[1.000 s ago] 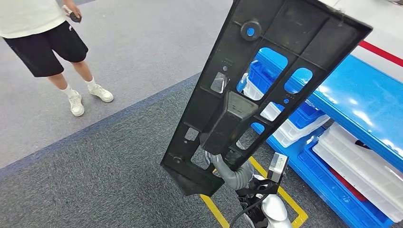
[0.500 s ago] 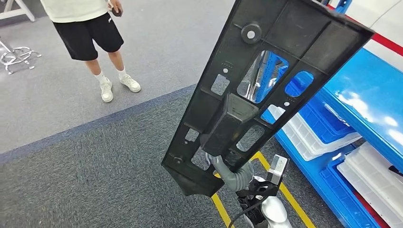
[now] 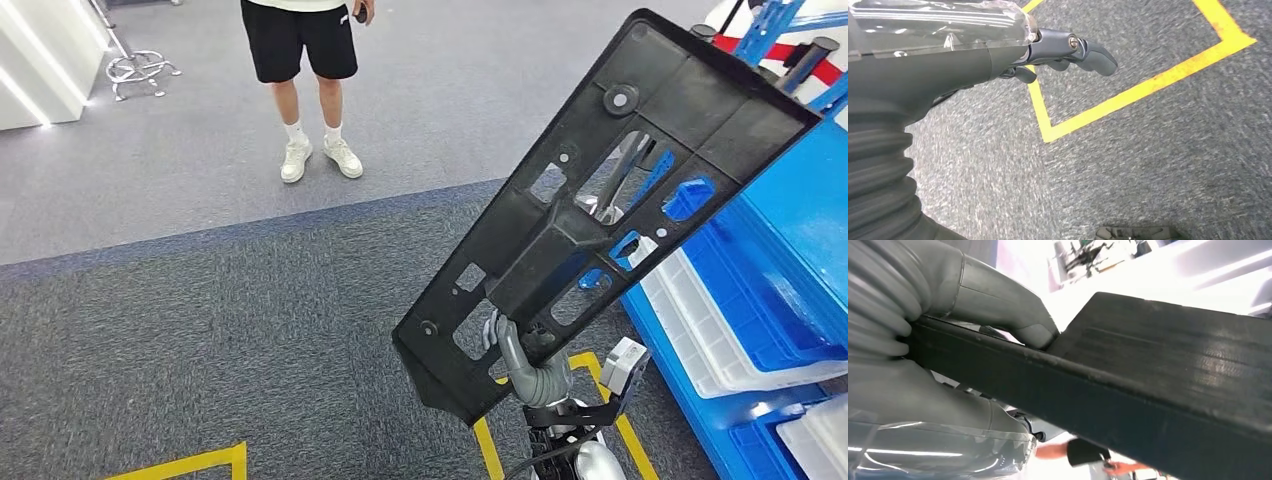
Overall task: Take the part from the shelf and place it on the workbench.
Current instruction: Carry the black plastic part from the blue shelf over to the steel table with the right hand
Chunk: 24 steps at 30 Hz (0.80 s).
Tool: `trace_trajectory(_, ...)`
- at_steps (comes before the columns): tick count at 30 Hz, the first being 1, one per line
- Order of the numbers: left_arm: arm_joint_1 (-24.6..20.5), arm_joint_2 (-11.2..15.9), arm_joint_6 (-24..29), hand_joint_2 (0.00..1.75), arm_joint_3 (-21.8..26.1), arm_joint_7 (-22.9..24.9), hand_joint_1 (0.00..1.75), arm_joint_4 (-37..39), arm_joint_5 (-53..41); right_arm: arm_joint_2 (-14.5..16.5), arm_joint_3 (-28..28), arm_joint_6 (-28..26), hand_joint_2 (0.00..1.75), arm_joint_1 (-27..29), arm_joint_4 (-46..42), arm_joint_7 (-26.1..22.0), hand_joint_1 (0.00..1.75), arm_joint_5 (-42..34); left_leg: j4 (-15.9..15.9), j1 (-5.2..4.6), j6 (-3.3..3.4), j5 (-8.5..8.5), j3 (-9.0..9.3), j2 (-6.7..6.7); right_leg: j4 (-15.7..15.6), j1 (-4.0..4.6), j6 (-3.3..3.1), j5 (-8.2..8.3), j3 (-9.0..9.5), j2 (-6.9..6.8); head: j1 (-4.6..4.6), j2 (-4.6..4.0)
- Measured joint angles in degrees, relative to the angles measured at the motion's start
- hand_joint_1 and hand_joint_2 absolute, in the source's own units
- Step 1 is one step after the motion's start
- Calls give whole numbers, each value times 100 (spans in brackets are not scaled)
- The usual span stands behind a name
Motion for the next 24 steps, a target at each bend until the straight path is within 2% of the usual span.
trace_trajectory(2,2,-17,37,175,-42,-9,0,0,-30,1,-31,-14,175,30,-34,-3,175,-3,65,-5,-38,-29,-22,-142,-731,-24,-21,356,291,247,-1,0)
trace_trajectory(4,12,-35,147,175,-91,18,0,-8,-274,1,-65,-87,175,95,-67,-4,175,-8,109,-1,-94,-42,-69,-266,-1073,-32,-42,434,426,416,-3,0)
trace_trajectory(6,121,-63,301,175,-17,97,0,-153,-1136,8,-83,-277,175,170,-82,-3,175,-48,111,18,-161,-37,-101,-371,-1103,-19,-86,431,447,321,-3,0)
trace_trajectory(7,201,-102,358,175,131,126,0,-291,-1829,13,-87,-415,175,201,-90,-3,175,-84,140,15,-193,-57,-115,-318,-1120,-20,-116,433,468,259,-6,0)
trace_trajectory(8,262,-155,398,175,382,131,0,-438,-2539,21,-88,-554,175,235,-101,-3,175,-118,245,11,-226,-123,-162,-191,-1137,-27,-150,433,490,190,-18,0)
trace_trajectory(10,282,-298,440,175,1054,112,0,-658,-3652,33,-87,-815,175,325,-120,5,175,-179,797,10,-286,-415,-423,160,-1159,-25,-202,420,523,24,-41,0)
trace_trajectory(11,257,-360,450,175,1403,86,0,-715,-3911,36,-81,-921,175,370,-120,10,175,-197,1182,25,-312,-586,-617,264,-1158,-19,-220,409,527,-65,-50,0)
trace_trajectory(12,234,-416,455,175,1719,31,0,-756,-4039,34,-66,-1019,175,405,-109,5,175,-210,1506,42,-332,-698,-781,314,-1158,-12,-226,400,530,-150,-49,0)
trace_trajectory(13,213,-451,456,175,2037,-57,0,-777,-4062,29,-39,-1107,175,426,-93,-21,175,-216,1657,56,-344,-708,-859,339,-1157,-10,-227,390,533,-227,-49,0)
trace_trajectory(14,198,-480,456,175,2348,-167,0,-784,-4040,21,0,-1175,175,433,-73,-73,175,-216,1595,67,-348,-618,-827,363,-1157,-10,-221,381,541,-295,-50,0)
trace_trajectory(15,186,-499,457,175,2652,-283,0,-785,-3999,13,42,-1221,175,427,-50,-144,175,-217,1319,73,-340,-447,-681,404,-1157,-10,-211,371,556,-358,-50,0)
trace_trajectory(17,149,-514,455,175,3194,-496,0,-763,-3893,-3,120,-1237,175,355,14,-298,175,-247,537,36,-279,-145,-280,626,-1154,3,-176,344,590,-475,-50,0)
trace_trajectory(18,110,-513,437,175,3421,-580,0,-727,-3823,-8,153,-1203,175,281,63,-352,175,-284,268,6,-234,-77,-149,717,-1154,13,-150,333,600,-530,-49,0)
trace_trajectory(19,61,-508,381,175,3629,-644,0,-672,-3756,-10,186,-1132,175,188,124,-380,175,-343,127,-26,-193,-65,-95,769,-1156,22,-119,326,608,-585,-48,0)
trace_trajectory(21,-24,-484,177,175,3975,-699,0,-549,-3663,-13,269,-814,175,-10,260,-363,175,-556,84,-49,-123,-64,-109,665,-1180,33,-57,318,633,-704,-44,0)
trace_trajectory(22,-45,-469,65,175,4106,-689,0,-500,-3650,-16,323,-519,175,-101,329,-331,175,-741,52,-37,-95,-44,-96,596,-1169,25,-26,298,652,-704,-44,0)
trace_trajectory(24,-71,-443,-97,175,4277,-595,0,-429,-3668,-27,443,230,175,-252,472,-275,175,-1179,-22,-2,-29,6,-48,470,-910,7,14,120,572,-477,-39,0)
